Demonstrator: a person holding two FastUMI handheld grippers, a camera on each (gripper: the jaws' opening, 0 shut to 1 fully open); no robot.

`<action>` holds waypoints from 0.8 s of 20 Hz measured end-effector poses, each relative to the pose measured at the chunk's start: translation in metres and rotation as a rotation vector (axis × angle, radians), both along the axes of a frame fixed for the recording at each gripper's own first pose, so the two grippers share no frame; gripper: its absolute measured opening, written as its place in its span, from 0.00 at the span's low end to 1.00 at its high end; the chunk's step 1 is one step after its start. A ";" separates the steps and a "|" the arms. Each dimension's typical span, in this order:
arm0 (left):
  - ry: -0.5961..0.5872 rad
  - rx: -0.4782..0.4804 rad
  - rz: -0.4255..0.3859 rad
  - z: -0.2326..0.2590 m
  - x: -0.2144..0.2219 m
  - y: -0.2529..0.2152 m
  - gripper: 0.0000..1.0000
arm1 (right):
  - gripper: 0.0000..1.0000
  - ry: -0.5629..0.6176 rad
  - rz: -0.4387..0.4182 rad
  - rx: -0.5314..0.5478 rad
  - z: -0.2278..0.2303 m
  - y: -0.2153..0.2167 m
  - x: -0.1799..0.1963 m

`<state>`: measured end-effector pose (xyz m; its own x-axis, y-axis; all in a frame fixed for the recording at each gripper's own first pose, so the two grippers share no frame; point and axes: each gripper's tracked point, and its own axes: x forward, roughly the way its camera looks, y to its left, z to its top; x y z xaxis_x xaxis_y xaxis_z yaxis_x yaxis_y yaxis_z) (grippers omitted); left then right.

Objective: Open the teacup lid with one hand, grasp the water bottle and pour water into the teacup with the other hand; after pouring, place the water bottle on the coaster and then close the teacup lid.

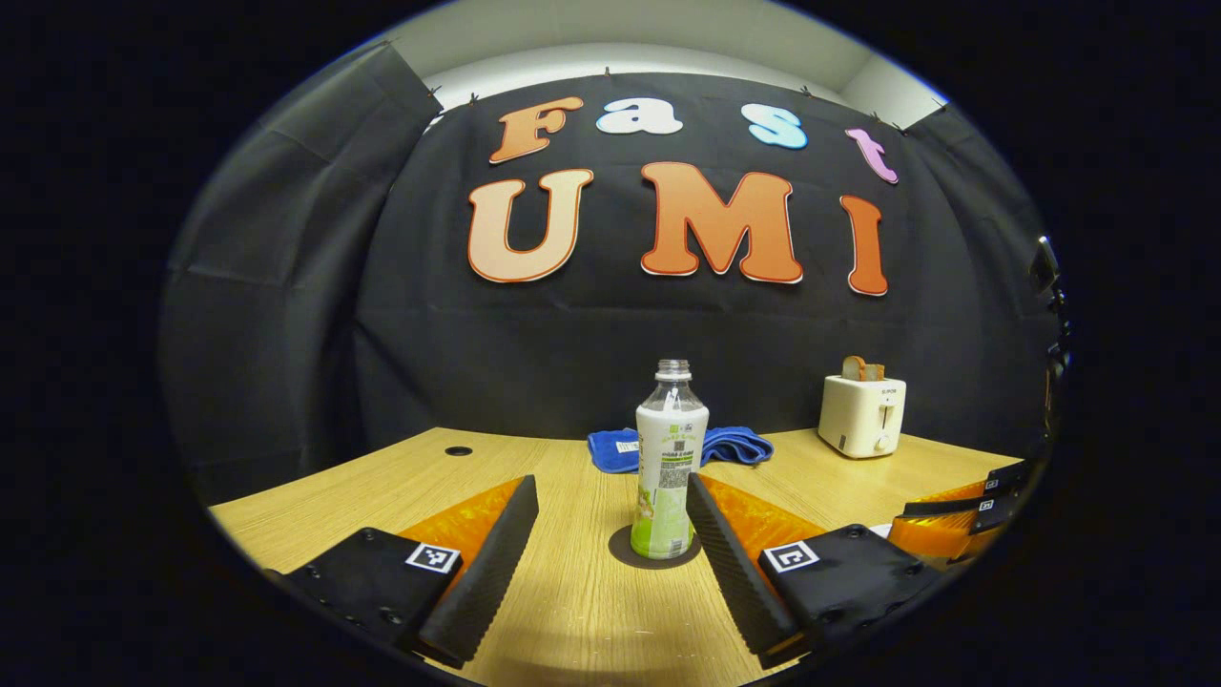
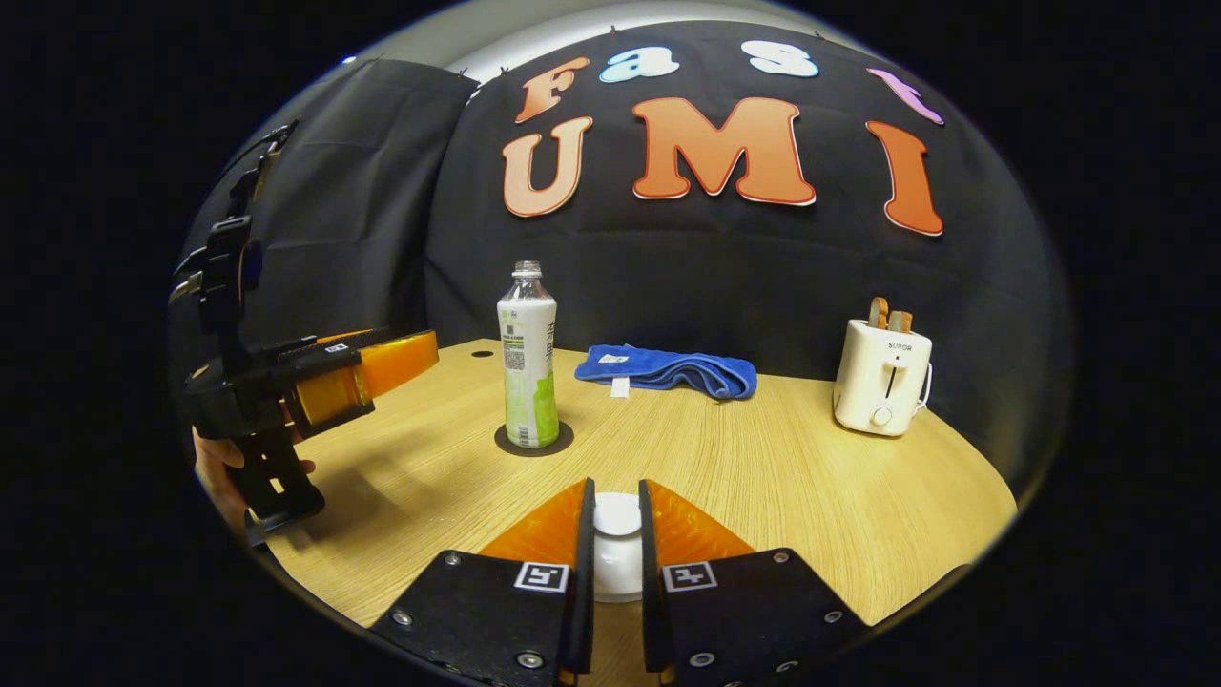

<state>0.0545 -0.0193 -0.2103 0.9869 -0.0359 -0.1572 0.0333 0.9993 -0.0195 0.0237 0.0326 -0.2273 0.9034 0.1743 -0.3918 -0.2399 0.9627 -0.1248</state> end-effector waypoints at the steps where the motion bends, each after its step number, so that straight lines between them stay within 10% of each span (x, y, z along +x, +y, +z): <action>1: -0.001 0.010 0.005 -0.001 0.000 0.001 1.00 | 0.21 0.001 0.005 -0.002 0.000 0.001 0.000; 10: -0.047 0.050 -0.014 0.025 -0.013 -0.006 0.99 | 0.34 -0.080 -0.014 -0.005 0.030 0.002 0.000; 16: -0.080 0.016 -0.043 0.061 -0.024 -0.003 0.99 | 0.63 -0.272 -0.009 -0.021 0.107 0.011 -0.008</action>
<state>0.0305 -0.0227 -0.1496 0.9940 -0.0764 -0.0788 0.0767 0.9971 0.0009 0.0154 0.0432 -0.1200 0.9773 0.1603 -0.1385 -0.1865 0.9611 -0.2037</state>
